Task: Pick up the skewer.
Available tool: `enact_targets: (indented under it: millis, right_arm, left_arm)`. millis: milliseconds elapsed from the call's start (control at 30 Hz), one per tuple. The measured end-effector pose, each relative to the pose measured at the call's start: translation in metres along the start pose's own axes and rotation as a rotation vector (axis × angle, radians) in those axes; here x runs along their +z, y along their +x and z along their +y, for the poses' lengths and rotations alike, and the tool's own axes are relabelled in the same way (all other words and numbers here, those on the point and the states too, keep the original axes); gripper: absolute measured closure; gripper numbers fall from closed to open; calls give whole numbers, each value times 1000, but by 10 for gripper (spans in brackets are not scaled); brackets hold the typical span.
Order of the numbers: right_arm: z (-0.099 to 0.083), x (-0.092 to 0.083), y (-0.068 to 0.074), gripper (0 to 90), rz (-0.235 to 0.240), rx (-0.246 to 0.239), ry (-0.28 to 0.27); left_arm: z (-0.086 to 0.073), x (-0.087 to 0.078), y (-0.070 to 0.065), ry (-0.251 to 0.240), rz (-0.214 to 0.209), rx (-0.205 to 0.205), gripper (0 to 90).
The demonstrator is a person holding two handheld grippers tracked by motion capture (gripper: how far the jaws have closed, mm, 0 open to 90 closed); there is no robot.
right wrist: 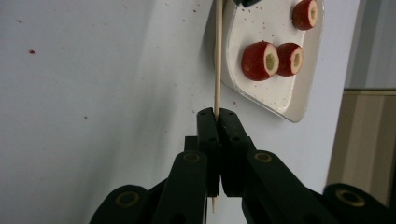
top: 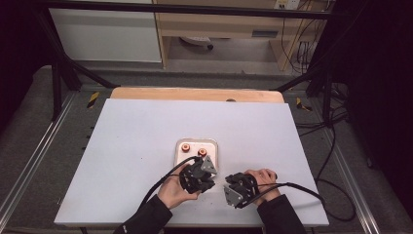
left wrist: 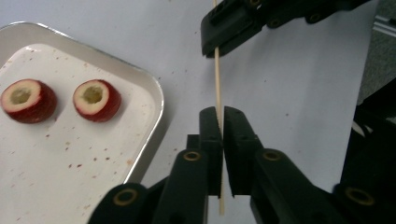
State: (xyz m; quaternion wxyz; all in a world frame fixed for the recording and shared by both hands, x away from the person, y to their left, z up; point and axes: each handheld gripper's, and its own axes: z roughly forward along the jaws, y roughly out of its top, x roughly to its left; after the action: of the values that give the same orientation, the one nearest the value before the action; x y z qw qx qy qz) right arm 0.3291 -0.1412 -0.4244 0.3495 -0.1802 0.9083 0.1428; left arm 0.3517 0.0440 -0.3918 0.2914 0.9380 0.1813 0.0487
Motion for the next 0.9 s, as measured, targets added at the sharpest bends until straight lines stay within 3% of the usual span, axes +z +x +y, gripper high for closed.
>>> enact_targets:
  millis: [167, 300, 567, 767, 900]
  right_arm:
    - [1, -2, -5, 892, -22, -59, 42]
    - [6, -2, -9, 892, -30, -97, 63]
    - [18, 1, -15, 892, -42, -196, 79]
    - [22, 2, -16, 892, -44, -215, 71]
    - [23, 1, -15, 892, -46, -215, 73]
  left_arm:
    - [-1, -4, 8, 71, 6, -19, 707]
    - [1, -4, 13, 116, -3, -43, 692]
    - [10, 3, 14, 174, -24, -49, 782]
    - [13, 9, 13, 206, -28, -52, 869]
    - [13, 10, 13, 215, -21, -57, 878]
